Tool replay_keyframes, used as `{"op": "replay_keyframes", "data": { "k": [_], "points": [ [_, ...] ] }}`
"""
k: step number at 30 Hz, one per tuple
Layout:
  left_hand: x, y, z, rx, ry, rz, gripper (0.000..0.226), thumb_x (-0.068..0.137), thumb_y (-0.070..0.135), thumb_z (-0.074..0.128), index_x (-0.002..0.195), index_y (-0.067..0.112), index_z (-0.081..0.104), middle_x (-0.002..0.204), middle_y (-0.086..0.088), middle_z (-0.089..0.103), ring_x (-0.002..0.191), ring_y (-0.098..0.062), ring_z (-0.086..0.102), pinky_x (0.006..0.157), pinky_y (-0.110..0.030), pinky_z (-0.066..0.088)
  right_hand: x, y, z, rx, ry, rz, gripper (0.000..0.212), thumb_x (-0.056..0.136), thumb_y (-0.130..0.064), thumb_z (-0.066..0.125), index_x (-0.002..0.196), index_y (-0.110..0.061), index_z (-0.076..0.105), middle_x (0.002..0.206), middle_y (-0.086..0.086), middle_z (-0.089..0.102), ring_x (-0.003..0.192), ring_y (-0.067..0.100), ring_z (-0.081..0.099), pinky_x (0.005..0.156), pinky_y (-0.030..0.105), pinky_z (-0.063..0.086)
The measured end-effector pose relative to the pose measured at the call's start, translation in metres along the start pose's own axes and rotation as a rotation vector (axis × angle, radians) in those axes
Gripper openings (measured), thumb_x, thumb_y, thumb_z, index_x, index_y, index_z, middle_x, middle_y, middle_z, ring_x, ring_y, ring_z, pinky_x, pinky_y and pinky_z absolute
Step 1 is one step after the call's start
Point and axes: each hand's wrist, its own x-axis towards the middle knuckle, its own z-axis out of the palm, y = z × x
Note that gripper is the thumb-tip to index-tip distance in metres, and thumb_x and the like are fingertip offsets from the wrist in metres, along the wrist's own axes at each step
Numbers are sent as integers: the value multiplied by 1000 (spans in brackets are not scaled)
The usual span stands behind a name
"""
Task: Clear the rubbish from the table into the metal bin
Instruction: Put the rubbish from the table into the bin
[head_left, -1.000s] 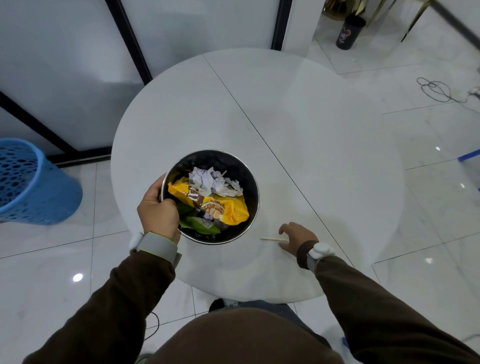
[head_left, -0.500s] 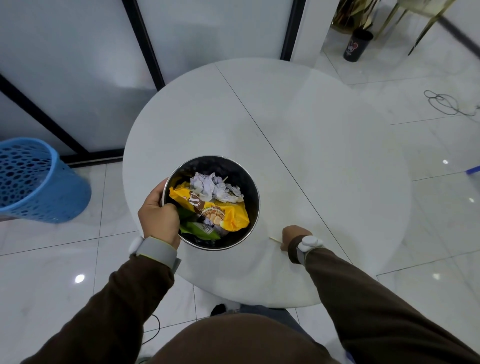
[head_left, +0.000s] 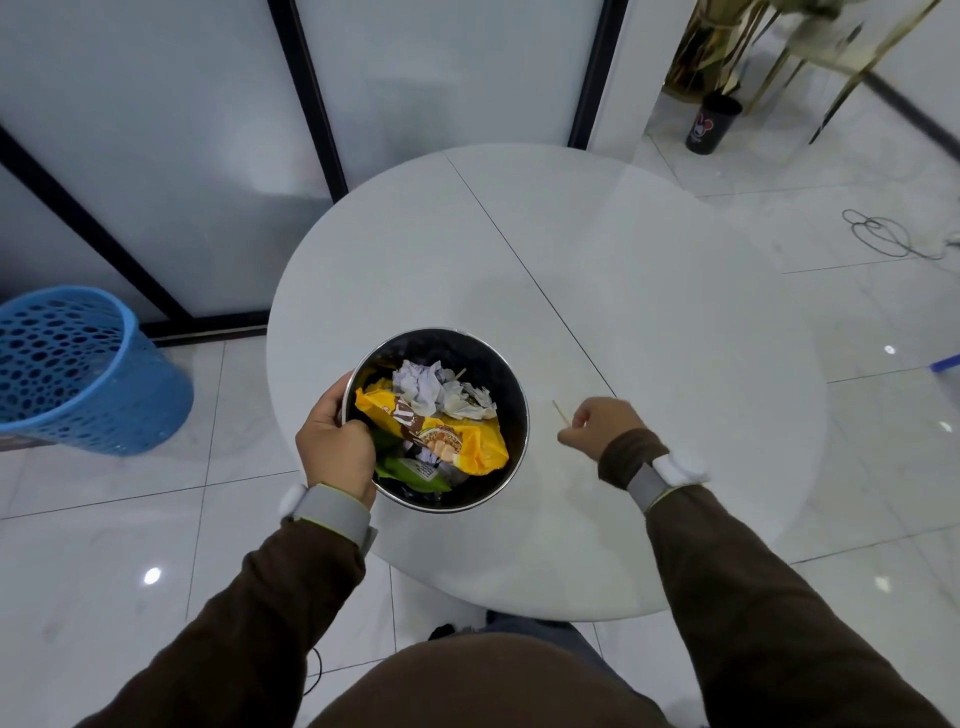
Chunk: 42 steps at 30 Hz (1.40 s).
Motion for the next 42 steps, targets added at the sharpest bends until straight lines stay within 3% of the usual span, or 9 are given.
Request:
{"op": "replay_keyframes", "data": {
  "k": [4, 10, 17, 20, 25, 28, 32, 36, 42],
  "points": [
    [-11, 4, -12, -28, -7, -16, 73, 80, -23, 38, 120, 27, 75, 112, 5, 73, 108, -15, 67, 83, -32, 61, -33, -62, -46, 153, 88, -197, 21, 75, -31, 71, 72, -13, 62, 68, -7, 59, 66, 13, 54, 65, 27, 45],
    [-27, 5, -27, -55, -13, -51, 74, 77, -22, 37, 111, 30, 76, 110, 0, 75, 106, -20, 68, 87, -38, 61, -64, -143, -52, 38, 6, -465, 22, 79, -35, 67, 74, -16, 56, 69, -3, 59, 64, 14, 52, 63, 32, 47],
    [-44, 5, -57, -80, 0, -49, 72, 79, -22, 38, 113, 28, 75, 104, 6, 74, 96, -8, 67, 71, -22, 60, -66, -167, -3, -155, -108, -593, 49, 85, -43, 63, 129, -23, 57, 120, 4, 59, 102, 21, 59, 88, 36, 51],
    [-47, 3, -71, -91, 16, -56, 71, 80, -23, 38, 113, 29, 74, 103, 9, 73, 96, -7, 67, 72, -22, 61, -77, -158, 7, -86, -102, -645, 44, 91, -36, 62, 133, -24, 58, 133, 1, 58, 118, 19, 55, 102, 34, 46],
    [-48, -3, -90, -124, 57, -83, 73, 79, -23, 38, 113, 30, 75, 105, 6, 74, 100, -13, 68, 81, -33, 63, -93, -138, 20, 224, 305, -809, 18, 86, -12, 66, 103, -17, 71, 105, -1, 64, 99, 15, 59, 88, 35, 52],
    [-52, -7, -100, -160, 91, -99, 74, 78, -24, 37, 112, 29, 76, 106, 3, 75, 99, -15, 69, 80, -34, 63, -96, -128, 36, 266, 513, -730, 28, 83, -13, 69, 110, -15, 65, 110, -1, 59, 100, 16, 54, 87, 35, 51],
    [-59, -11, -107, -184, 128, -115, 74, 79, -24, 37, 109, 32, 76, 105, 3, 75, 98, -15, 69, 75, -31, 63, -95, -120, 55, 376, 211, -394, 49, 89, -23, 69, 133, -16, 50, 124, 4, 54, 110, 19, 53, 97, 35, 47],
    [-67, -15, -104, -198, 172, -112, 75, 77, -25, 37, 109, 31, 74, 103, 7, 74, 95, -11, 68, 66, -21, 59, -93, -112, 67, 301, -18, -320, 28, 100, -20, 52, 128, -13, 52, 119, 12, 63, 110, 32, 58, 87, 29, 40],
    [-76, -32, -93, -184, 250, -125, 77, 71, -22, 37, 111, 31, 75, 109, 0, 75, 107, -24, 68, 92, -48, 60, -82, -111, 56, 279, -118, -334, 19, 100, -17, 50, 119, -13, 53, 111, 12, 65, 103, 32, 60, 81, 28, 38]
  ]
}}
